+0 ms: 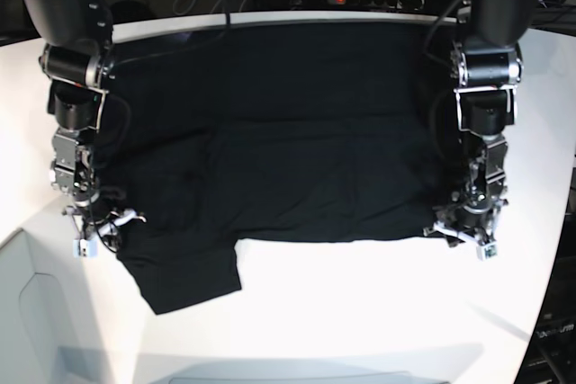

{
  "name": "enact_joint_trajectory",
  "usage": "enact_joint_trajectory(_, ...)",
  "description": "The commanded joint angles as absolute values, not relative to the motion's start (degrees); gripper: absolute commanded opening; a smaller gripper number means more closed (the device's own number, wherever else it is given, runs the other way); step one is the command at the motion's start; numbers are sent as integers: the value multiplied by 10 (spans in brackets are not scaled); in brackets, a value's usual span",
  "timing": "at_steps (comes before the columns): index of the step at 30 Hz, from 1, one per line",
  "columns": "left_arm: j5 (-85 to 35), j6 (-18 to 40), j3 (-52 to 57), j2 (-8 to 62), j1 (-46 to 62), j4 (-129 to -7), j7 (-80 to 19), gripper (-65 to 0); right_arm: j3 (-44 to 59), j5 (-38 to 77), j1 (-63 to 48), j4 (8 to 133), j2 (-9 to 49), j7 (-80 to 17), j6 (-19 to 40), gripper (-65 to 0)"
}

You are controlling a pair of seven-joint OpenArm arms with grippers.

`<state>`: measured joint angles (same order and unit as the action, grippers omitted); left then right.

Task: Fold the T-shirt properly
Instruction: 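Move both grippers to the hem edge and grasp its corners, then lift the hem edge and fold it toward the shoulder edge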

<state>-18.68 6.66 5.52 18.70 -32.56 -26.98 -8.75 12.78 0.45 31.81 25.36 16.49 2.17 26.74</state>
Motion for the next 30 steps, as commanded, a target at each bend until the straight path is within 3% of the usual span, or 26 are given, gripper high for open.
enact_joint_trajectory(1, -189, 67, 56, 189, -335, -272, -103, -498, 126, -4, 323, 254, 167, -8, 269, -650)
enact_joint_trajectory(3, -189, 66, 56, 188, -335, -272, -104, -623, 126, -4, 323, 254, 167, -8, 269, -650)
enact_joint_trajectory(4, -189, 66, 56, 188, -335, -272, -104, -650, 126, -4, 323, 254, 168, -8, 269, -650)
enact_joint_trajectory(9, -191, 66, 57, 186, -335, -277, -105, -650, 131, -1, 329, 265, 169, -6, 269, -650)
enact_joint_trajectory(13, -192, 66, 58, 189, -335, -308, -130, -650, 132, 0, 292, 365, 171, -9, 269, -650)
enact_joint_trajectory(23, -191, 66, 168, 175, -222, -570, -248, -650, 135, 0, 191, 578, 169, -10, 270, -650)
enact_joint_trajectory(30, -191, 66, 221, 154, -138, -730, -305, -650, 203, 0, 120, 698, 160, -19, 271, -650)
